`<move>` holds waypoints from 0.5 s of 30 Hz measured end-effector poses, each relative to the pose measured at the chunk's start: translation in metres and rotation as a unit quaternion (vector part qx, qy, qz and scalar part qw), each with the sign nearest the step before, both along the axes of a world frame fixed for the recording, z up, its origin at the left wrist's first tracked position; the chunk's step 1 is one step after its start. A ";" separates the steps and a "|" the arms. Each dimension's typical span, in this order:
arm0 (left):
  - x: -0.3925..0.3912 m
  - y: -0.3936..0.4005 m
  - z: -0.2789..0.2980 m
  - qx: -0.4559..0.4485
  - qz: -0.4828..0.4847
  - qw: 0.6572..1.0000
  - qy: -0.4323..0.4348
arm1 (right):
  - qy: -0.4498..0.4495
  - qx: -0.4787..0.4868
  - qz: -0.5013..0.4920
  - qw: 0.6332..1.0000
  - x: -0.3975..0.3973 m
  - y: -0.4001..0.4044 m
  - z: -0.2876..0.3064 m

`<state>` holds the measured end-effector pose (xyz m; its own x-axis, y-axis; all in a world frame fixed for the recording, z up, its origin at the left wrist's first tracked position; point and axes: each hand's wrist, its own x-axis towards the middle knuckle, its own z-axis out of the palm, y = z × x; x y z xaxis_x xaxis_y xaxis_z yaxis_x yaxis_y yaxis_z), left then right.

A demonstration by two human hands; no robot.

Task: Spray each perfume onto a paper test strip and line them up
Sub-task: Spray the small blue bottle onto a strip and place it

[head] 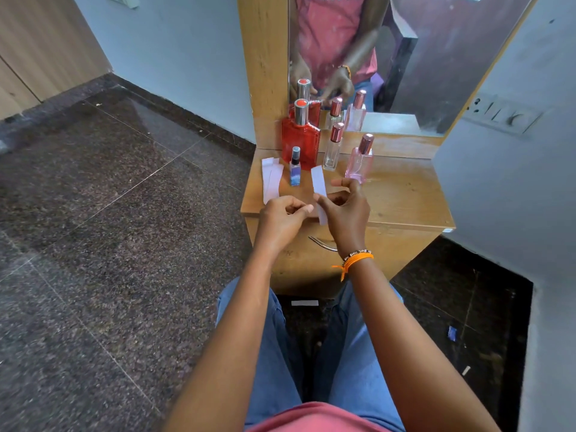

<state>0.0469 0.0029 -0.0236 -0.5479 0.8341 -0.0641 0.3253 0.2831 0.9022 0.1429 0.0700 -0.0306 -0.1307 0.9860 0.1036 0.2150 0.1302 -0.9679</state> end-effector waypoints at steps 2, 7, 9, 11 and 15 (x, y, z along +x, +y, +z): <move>0.001 0.001 0.001 -0.004 0.007 1.000 -0.001 | -0.066 0.033 -0.006 0.997 0.002 0.009 0.000; -0.001 0.003 0.005 0.000 0.020 1.000 0.007 | -0.162 0.087 0.002 0.983 0.001 0.016 0.002; -0.001 0.003 0.005 0.005 0.025 1.000 0.007 | -0.195 0.105 0.000 0.975 0.002 0.016 0.000; -0.002 0.003 0.005 0.011 0.030 1.000 0.002 | -0.227 0.129 -0.002 0.965 0.003 0.015 -0.003; -0.003 0.002 0.005 0.021 0.044 0.999 -0.011 | -0.262 0.125 -0.005 0.957 0.002 0.019 -0.004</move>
<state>0.0436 0.0052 -0.0183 -0.6188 0.7844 -0.0426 0.2806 0.2713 0.9207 0.1447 0.0886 -0.0344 -0.2199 0.9407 0.2584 0.6652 0.3383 -0.6657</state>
